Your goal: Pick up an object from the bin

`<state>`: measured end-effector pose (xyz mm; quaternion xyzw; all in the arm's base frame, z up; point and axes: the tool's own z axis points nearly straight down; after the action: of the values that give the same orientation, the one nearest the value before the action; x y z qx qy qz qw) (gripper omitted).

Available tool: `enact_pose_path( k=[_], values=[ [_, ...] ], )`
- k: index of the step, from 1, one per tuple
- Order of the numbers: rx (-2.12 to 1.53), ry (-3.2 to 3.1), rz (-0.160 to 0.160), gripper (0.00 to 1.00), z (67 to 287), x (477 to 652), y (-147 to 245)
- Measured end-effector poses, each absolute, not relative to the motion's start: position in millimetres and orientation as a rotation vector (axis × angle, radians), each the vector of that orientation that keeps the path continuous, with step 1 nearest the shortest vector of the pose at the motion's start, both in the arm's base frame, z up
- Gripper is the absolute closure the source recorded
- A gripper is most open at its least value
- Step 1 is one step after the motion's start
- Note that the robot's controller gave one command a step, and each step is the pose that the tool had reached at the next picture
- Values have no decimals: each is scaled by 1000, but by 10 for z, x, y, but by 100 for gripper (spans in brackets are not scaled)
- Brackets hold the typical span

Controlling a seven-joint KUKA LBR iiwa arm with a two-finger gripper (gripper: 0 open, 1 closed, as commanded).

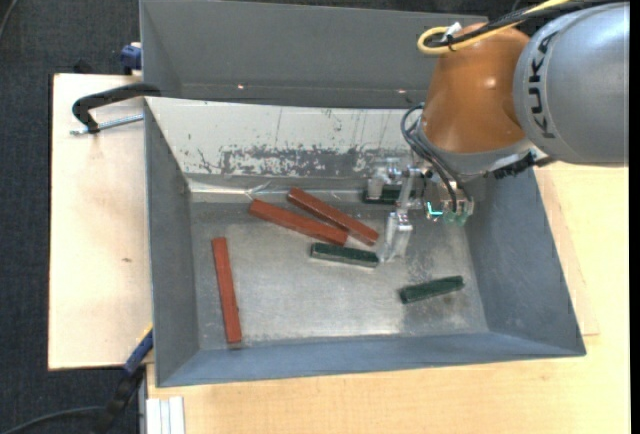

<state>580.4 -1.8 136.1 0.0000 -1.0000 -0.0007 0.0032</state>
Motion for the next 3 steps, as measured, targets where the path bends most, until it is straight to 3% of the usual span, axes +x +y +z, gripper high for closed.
enact_pose_path(
  k=[1, 2, 3],
  values=[
    [-309, -3133, 0, 0, 1525, 5814, -471],
    [275, -3130, -3, 0, 750, 5771, 517],
    [272, -3142, -2, 100, 792, 5804, 506]
  ],
)
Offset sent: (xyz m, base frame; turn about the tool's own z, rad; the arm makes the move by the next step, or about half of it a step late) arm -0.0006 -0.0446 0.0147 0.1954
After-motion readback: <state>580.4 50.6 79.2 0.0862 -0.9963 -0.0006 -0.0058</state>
